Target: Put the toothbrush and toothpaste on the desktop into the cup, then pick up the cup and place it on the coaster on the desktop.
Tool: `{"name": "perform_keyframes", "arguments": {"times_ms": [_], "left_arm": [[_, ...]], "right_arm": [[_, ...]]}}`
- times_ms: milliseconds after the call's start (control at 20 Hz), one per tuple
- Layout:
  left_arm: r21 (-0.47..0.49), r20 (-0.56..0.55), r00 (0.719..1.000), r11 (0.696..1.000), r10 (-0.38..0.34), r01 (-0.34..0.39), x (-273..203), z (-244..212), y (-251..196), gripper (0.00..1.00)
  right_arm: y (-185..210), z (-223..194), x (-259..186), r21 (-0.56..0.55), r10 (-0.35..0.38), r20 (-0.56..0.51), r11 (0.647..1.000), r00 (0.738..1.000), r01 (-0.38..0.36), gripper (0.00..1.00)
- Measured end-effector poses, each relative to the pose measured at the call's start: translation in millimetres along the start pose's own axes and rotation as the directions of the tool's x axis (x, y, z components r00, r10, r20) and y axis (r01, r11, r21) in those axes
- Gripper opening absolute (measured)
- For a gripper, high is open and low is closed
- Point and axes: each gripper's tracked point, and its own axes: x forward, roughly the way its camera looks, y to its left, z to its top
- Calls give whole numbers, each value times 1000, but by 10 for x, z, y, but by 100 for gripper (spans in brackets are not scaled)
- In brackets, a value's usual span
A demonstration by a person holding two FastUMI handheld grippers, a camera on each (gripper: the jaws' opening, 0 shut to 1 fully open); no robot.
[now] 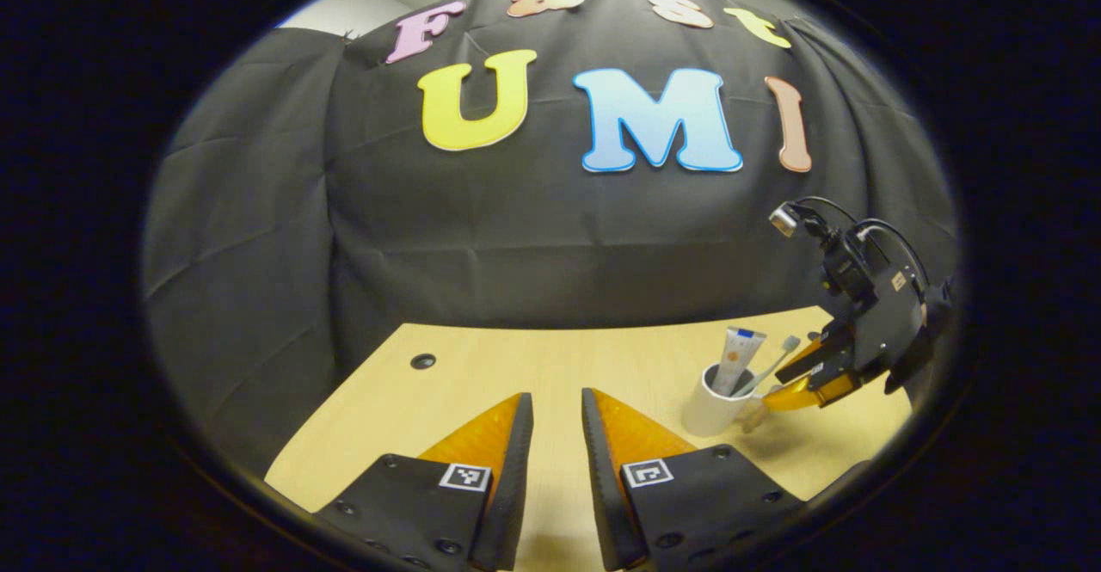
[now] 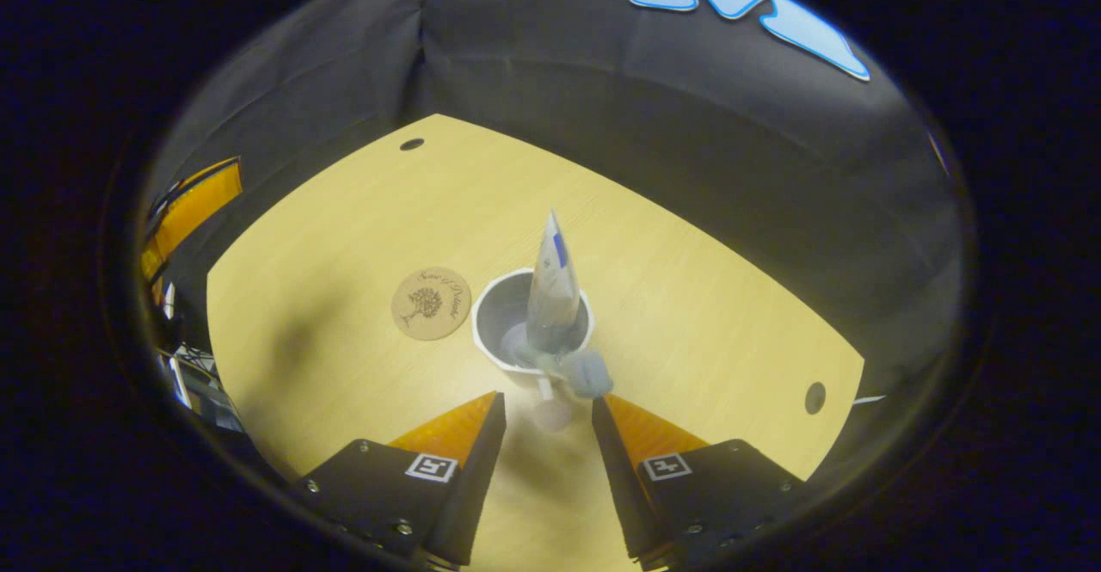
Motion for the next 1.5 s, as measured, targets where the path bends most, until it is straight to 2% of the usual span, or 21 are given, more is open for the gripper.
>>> {"name": "perform_keyframes", "arguments": {"times_ms": [150, 250, 300, 700, 750, 800, 900, 950, 1100, 1150, 1250, 1500], "left_arm": [[-2, -22, 1000, 1000, 11, -11, -11, -109, 56, 36], [-15, -31, 999, 1000, 18, -18, 5, -139, 96, 46], [-20, -31, 999, 1000, 20, -20, 18, -137, 109, 41], [-22, -42, 999, 1000, 11, -12, 193, -151, 118, 42], [-22, -44, 999, 1000, 11, -12, 206, -152, 123, 42], [-25, -43, 999, 1000, 11, -12, 211, -154, 127, 42], [-28, -48, 999, 1000, 12, -13, 232, -156, 137, 42], [-29, -49, 999, 1000, 11, -13, 234, -159, 142, 41], [-35, -49, 999, 999, 18, -20, 234, -164, 169, 42], [-37, -50, 999, 999, 21, -23, 225, -166, 179, 42], [-42, -54, 998, 999, 24, -26, 221, -176, 189, 42], [-50, -48, 998, 998, 32, -34, 183, -160, 216, 42]], "right_arm": [[14, 11, 130, 0, 24, -38, 1000, 999, -24, 63], [3, -6, 194, -3, 26, -61, 1000, 998, -27, 63], [8, -13, 218, 2, 32, -69, 999, 997, -32, 63], [76, -80, 415, 12, 71, -127, 997, 989, -70, 63], [96, -101, 432, 11, 78, -136, 997, 988, -77, 58], [110, -98, 449, 7, 84, -141, 996, 986, -84, 58], [120, -132, 502, -1, 79, -156, 997, 985, -80, 47], [98, -121, 462, -10, 62, -162, 998, 985, -64, 47], [87, -104, 502, -2, 58, -163, 998, 985, -59, 25], [100, -134, 523, -11, 54, -168, 998, 984, -57, 22], [125, -151, 535, -29, 48, -168, 998, 985, -54, 19], [120, -134, 494, -44, 31, -167, 998, 986, -39, 19]]}}
